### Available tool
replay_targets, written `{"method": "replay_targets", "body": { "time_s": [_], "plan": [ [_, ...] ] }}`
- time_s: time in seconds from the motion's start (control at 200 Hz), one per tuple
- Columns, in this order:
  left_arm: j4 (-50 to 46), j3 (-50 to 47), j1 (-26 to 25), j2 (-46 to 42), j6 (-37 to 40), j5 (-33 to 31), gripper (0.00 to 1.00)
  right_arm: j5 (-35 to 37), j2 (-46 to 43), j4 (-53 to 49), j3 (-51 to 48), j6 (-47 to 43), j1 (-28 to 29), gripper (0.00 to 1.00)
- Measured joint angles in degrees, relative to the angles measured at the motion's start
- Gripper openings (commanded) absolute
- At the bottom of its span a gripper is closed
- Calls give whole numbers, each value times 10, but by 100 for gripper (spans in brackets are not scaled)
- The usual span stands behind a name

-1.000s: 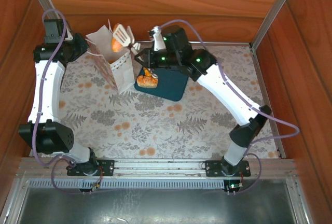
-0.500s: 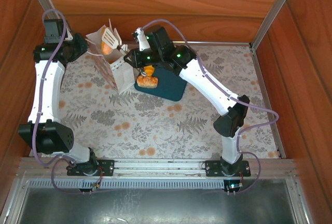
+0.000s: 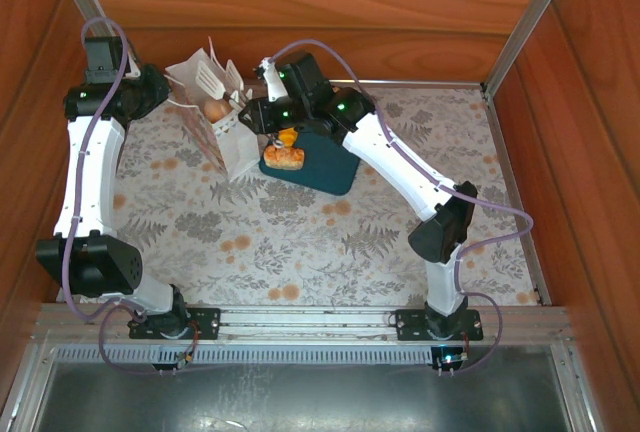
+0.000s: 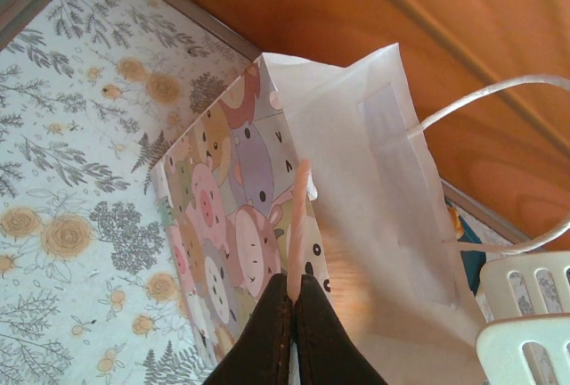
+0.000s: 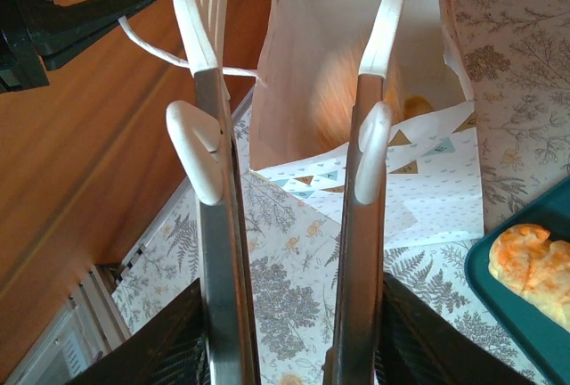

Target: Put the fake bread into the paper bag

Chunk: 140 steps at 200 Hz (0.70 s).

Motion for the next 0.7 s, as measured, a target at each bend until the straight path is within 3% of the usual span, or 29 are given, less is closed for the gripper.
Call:
{"method": "replay_targets", "body": {
  "time_s": [0.37,0.7],
  "plan": [
    [0,0,0,0,0,0,0,-7,-9,3,-7,4,0,44],
    [0,-2,0,0,0,0,0,4,-158,31,-118,15,-1,43]
  ]
}}
